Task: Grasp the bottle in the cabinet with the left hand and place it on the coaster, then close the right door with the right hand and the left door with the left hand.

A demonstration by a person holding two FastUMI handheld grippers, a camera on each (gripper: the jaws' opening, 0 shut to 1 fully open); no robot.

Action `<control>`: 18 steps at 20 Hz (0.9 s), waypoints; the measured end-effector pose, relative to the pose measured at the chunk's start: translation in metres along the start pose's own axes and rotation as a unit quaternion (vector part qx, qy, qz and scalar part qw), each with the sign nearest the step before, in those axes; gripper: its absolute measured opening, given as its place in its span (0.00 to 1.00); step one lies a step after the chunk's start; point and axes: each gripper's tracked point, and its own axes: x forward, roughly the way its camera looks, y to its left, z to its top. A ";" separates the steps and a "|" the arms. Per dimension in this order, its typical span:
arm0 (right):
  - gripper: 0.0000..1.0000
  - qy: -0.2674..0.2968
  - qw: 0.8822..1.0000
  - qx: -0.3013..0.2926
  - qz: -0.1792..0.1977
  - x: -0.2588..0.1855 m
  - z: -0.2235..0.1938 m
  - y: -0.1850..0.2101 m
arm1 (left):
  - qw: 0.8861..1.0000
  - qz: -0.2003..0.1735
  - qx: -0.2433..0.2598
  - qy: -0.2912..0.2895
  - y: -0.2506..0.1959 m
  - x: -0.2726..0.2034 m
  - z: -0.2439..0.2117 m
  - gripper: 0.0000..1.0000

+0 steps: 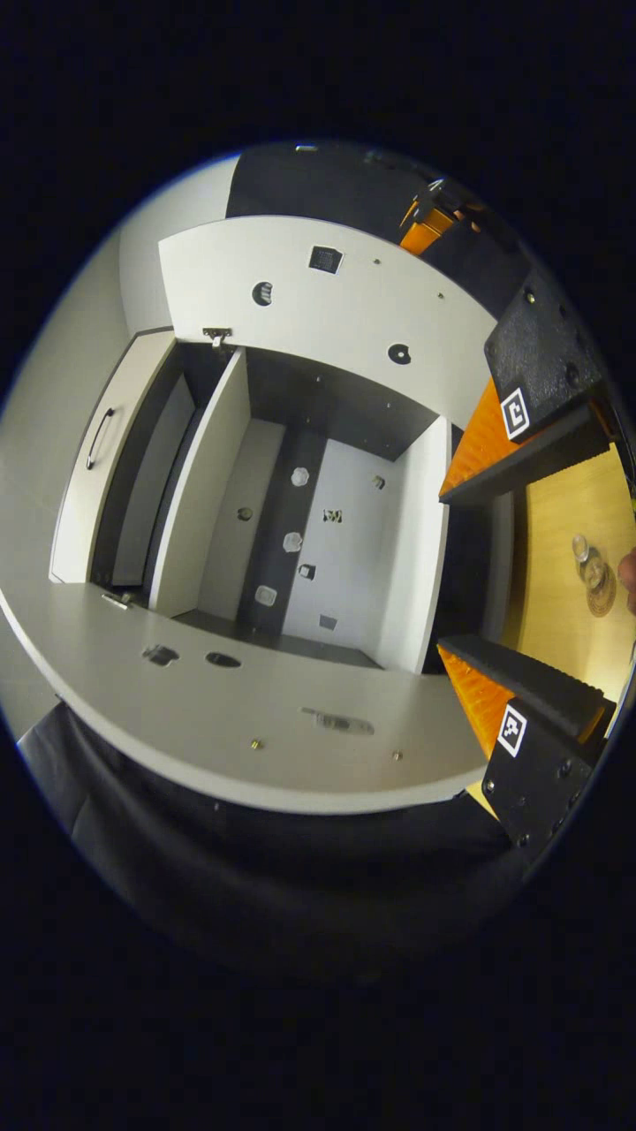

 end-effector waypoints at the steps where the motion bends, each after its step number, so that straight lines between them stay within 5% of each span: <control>1: 0.99 0.001 1.000 -0.007 0.003 0.001 -0.001 0.000 | 1.000 0.012 -0.002 -0.008 0.008 -0.005 0.006 0.93; 4: 0.92 0.004 1.000 -0.001 0.025 0.002 -0.001 0.009 | 0.999 0.041 -0.017 -0.024 0.029 -0.017 0.013 0.93; 6: 0.98 0.003 0.999 -0.001 0.038 0.003 -0.001 0.017 | 0.998 0.054 -0.019 -0.025 0.040 -0.021 0.013 0.93; 8: 0.92 0.003 0.999 -0.004 0.052 0.004 0.000 0.032 | 0.998 0.058 -0.022 -0.020 0.045 -0.026 0.010 0.93; 18: 0.95 0.006 0.989 0.006 0.146 0.005 -0.001 0.112 | 0.993 0.112 0.010 -0.030 0.082 -0.058 0.018 0.93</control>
